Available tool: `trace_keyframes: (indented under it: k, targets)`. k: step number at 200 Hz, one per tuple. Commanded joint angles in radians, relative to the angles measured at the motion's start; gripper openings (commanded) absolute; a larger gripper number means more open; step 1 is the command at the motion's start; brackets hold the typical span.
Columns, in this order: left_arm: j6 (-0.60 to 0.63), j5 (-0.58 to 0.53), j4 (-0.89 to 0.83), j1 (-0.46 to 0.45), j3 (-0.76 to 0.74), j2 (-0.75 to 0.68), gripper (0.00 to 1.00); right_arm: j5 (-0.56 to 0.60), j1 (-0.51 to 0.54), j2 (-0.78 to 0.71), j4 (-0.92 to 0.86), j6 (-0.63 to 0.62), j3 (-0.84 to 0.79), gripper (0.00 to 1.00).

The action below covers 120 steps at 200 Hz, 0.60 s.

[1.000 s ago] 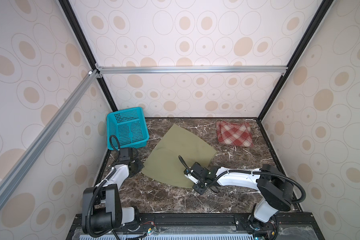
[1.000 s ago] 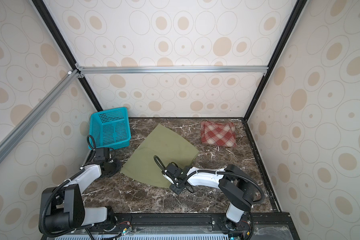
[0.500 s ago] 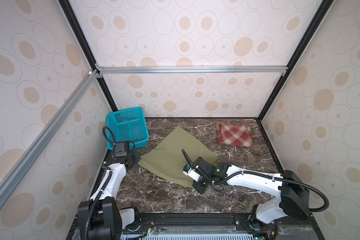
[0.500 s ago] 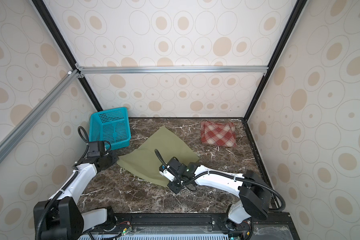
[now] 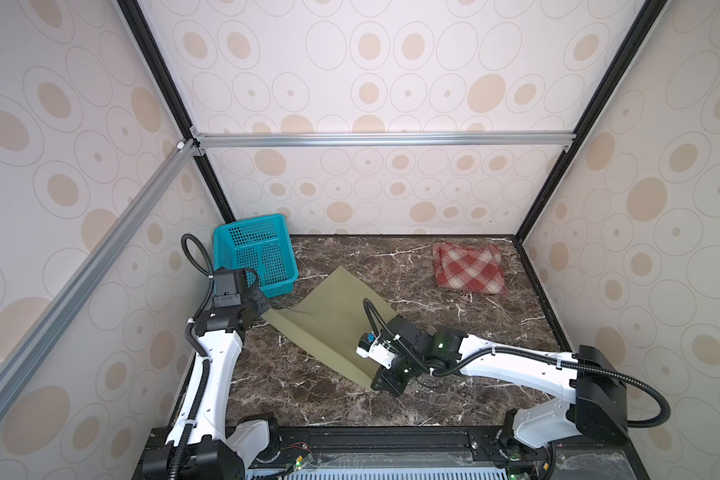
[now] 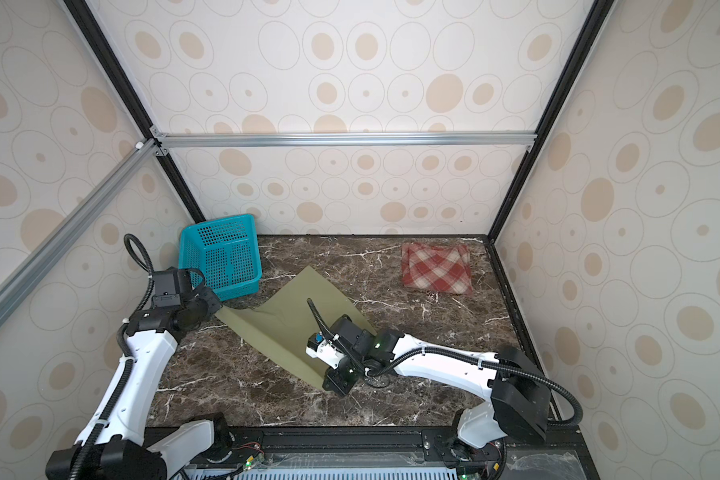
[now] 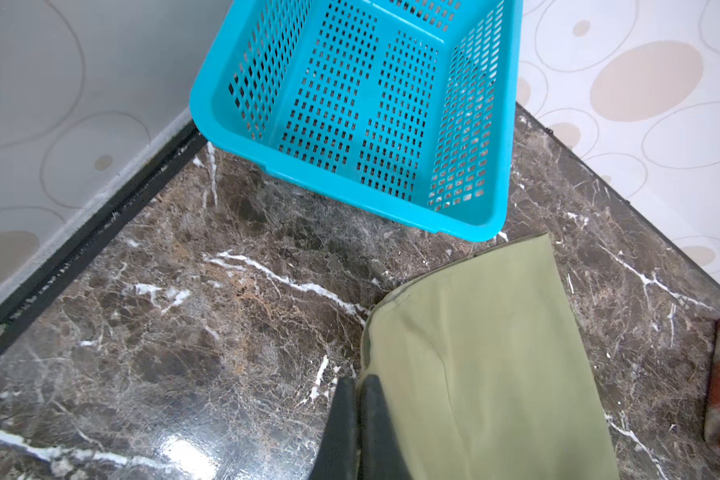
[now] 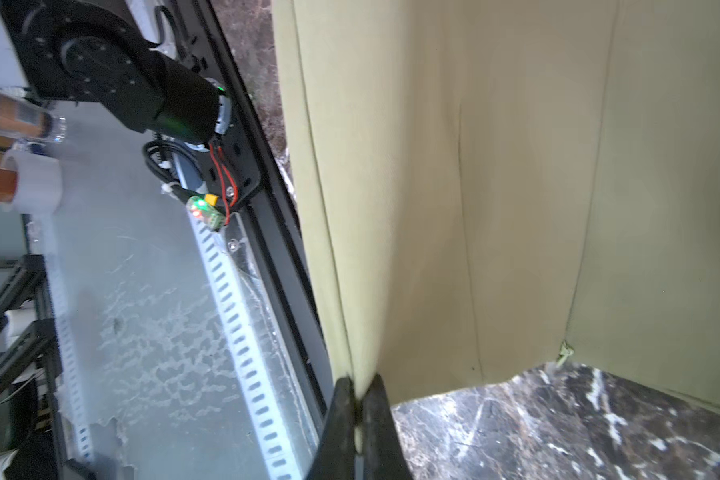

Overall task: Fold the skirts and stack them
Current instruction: 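Lift the skirt edge with the left gripper and fold it toward the right gripper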

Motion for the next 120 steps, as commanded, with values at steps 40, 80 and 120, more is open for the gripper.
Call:
trace_keyframes:
  k: [40, 80, 120]
  targets:
    - [0.011, 0.031, 0.071, -0.058, 0.067, 0.072, 0.0, -0.132, 0.012, -0.041, 0.091, 0.129, -0.077, 0.0]
    - [-0.021, 0.009, 0.167, -0.178, 0.128, 0.22, 0.0, -0.082, 0.002, -0.06, 0.084, 0.173, -0.079, 0.0]
    - [-0.057, 0.027, 0.284, -0.197, 0.173, 0.335, 0.0, -0.074, -0.085, -0.097, 0.077, 0.237, -0.106, 0.0]
